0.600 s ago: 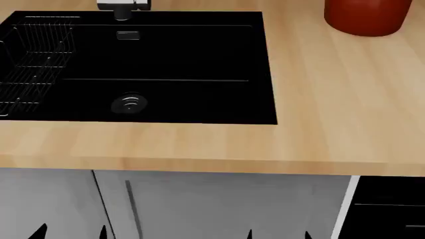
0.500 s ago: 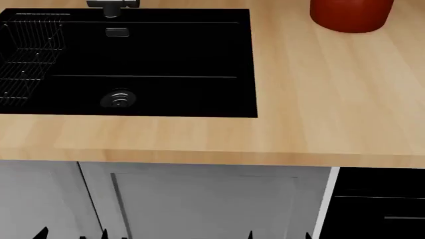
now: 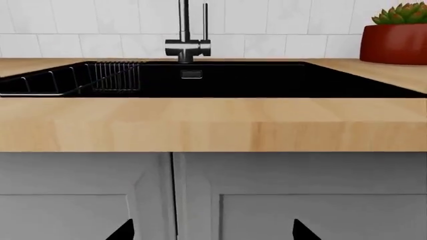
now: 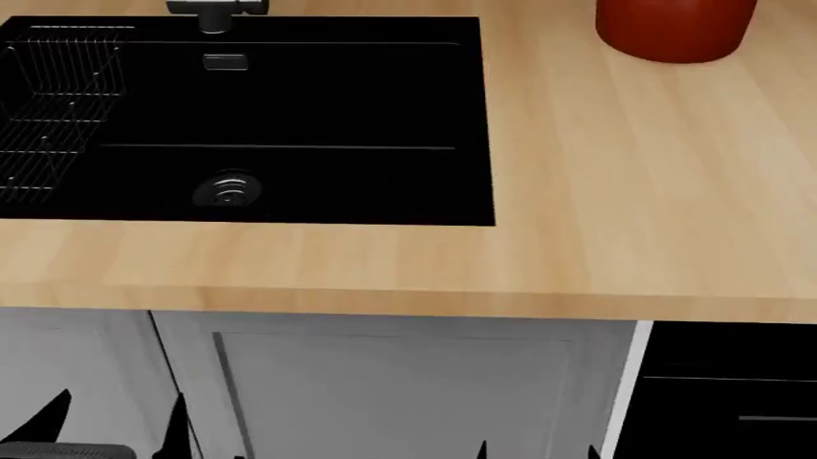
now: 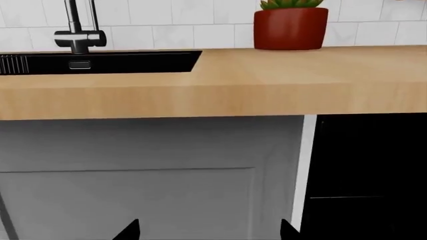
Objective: Stack the cups from largest to smallest.
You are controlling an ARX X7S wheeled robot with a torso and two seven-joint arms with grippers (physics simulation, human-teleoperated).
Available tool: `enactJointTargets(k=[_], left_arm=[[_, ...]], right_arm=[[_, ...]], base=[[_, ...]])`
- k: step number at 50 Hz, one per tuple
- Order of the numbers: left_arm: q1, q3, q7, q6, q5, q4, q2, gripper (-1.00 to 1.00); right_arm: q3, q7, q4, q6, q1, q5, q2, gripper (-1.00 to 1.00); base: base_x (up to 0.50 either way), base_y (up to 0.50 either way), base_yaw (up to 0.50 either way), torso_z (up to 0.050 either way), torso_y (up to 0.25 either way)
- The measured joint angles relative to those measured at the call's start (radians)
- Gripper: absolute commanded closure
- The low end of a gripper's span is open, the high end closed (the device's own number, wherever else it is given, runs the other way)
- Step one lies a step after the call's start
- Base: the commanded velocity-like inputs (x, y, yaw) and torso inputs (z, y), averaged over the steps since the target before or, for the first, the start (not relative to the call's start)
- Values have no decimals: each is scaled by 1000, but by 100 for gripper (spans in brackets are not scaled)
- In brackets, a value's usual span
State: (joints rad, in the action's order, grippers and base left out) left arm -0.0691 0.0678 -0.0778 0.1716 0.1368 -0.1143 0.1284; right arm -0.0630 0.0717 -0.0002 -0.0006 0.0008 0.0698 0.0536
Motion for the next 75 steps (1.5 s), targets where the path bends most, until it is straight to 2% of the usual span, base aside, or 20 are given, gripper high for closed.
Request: enactJointTargets(k=[6, 48, 58, 68, 75], left_arm=[[-3, 5, 0, 3, 11, -6, 10, -100], [1, 35, 11, -19, 71, -30, 46, -100], [-4, 28, -3, -18, 86, -21, 46, -100], [35, 62, -47, -125, 26, 73, 16, -100], [44, 75, -64, -160, 10, 106, 9, -100]], right_arm=[[-10, 11, 0, 1, 1, 10, 8, -100], [-68, 67, 4, -11, 6, 50, 57, -100], [-77, 79, 8, -23, 7, 56, 64, -100], [-91, 83, 6, -18, 9, 61, 75, -100], [-119, 91, 208, -155, 70, 44, 31, -100]], base=[[0, 0, 0, 10, 0], [0, 0, 0, 50, 0], [0, 0, 0, 0, 0], [0, 0, 0, 0, 0], [0, 0, 0, 0, 0]])
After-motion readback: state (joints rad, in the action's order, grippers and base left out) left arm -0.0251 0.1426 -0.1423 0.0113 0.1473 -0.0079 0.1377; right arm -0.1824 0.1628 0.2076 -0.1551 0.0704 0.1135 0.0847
